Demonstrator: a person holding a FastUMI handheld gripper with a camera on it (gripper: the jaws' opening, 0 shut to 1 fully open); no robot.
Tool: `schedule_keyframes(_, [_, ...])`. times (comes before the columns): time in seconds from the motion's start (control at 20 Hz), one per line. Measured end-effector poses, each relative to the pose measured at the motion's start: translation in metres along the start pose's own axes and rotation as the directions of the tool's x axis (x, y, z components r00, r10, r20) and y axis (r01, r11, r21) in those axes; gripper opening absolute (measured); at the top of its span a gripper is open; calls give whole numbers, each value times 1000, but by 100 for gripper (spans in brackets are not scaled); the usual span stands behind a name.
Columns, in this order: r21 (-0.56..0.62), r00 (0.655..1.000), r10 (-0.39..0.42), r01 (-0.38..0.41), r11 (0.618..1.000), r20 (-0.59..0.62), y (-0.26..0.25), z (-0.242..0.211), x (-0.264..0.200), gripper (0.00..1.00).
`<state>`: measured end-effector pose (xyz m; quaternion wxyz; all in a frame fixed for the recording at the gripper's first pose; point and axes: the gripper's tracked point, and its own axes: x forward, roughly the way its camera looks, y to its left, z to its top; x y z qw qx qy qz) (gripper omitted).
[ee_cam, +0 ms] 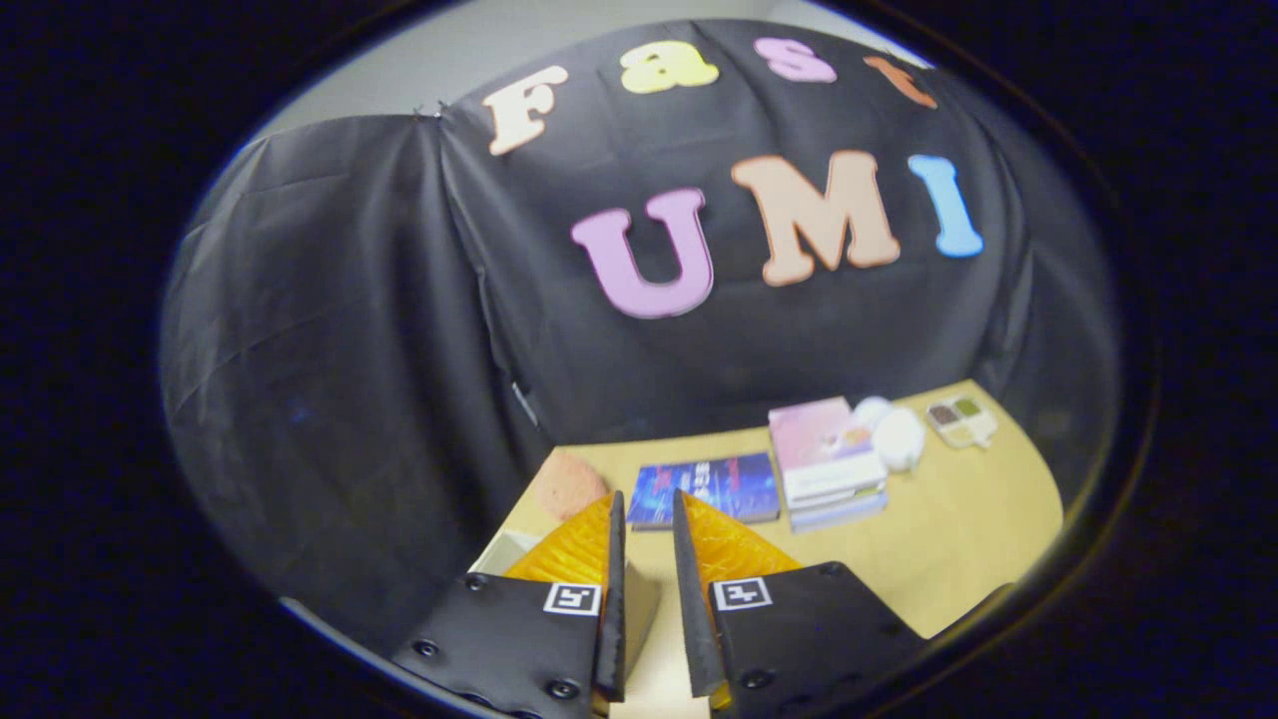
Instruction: Open the storage box then place both shoes into the box .Put the left shoe in first, then the right shoe, with the right side of both shoes facing outward in a uniform manner.
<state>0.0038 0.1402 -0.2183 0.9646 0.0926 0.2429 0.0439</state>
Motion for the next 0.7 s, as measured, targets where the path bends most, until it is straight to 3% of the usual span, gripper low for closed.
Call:
schedule_keyframes(0.15, [-62,986,-24,35,997,165,-4,60,-19,27])
schedule_keyframes(0.4, [-100,938,-59,99,990,342,-21,138,-56,26])
schedule_keyframes(0.7, [-115,899,-79,142,983,432,-31,180,-72,26])
